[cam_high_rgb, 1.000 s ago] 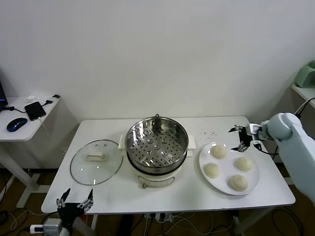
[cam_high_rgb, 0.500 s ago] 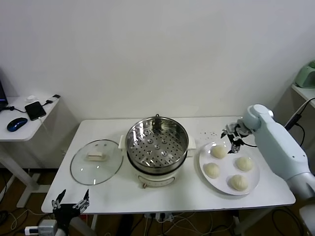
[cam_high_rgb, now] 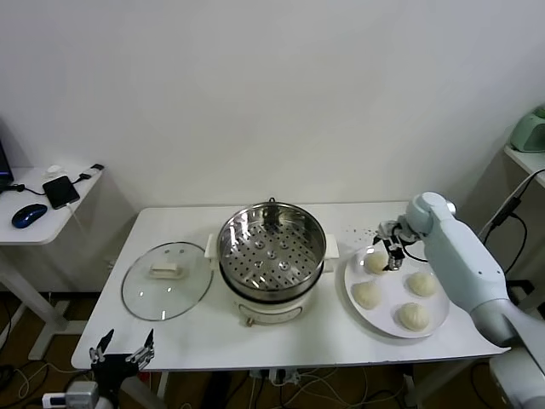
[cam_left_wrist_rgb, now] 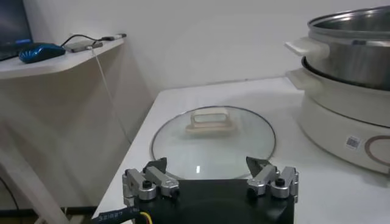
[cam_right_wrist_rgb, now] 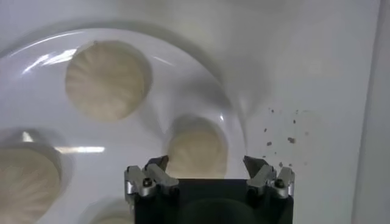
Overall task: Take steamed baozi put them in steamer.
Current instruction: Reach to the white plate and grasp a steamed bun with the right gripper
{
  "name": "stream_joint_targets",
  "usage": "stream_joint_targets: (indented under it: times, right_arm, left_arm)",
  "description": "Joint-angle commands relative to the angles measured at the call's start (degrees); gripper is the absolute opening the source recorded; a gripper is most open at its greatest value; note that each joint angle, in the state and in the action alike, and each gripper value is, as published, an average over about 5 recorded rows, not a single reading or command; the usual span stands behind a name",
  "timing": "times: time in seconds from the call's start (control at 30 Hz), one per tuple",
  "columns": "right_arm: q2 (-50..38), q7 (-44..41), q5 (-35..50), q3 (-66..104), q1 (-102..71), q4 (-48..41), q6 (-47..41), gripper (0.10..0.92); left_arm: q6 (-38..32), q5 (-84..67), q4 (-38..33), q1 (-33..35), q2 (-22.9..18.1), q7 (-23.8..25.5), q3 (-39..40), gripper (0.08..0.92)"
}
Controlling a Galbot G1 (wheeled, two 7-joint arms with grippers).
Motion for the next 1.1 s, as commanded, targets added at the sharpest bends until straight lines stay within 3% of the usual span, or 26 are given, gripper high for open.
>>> stream_joint_targets:
  times: [0.03, 0.73, 1.1]
  right_arm:
    - [1.45, 1.91, -1.4, 1.29, -0.07, -2.77, 0.23, 0.823]
    - [0.65, 1.22, -1.17, 1.76, -1.22, -1.19, -0.01, 0.821]
    - [-0.28, 0.04, 0.99, 2.02, -0.79, -0.46, -0.67, 0.618]
  left_arm:
    - [-0.03, -0.14, -0.03, 0.07, -0.05, -0.01, -0.02, 0.823]
    - [-0.03, -0.13, 0.05, 0.03, 0.01, -0.04, 0.01, 0.823]
    - [-0.05, -0.1, 0.48, -0.18, 0.13, 0.0, 0.15, 0.823]
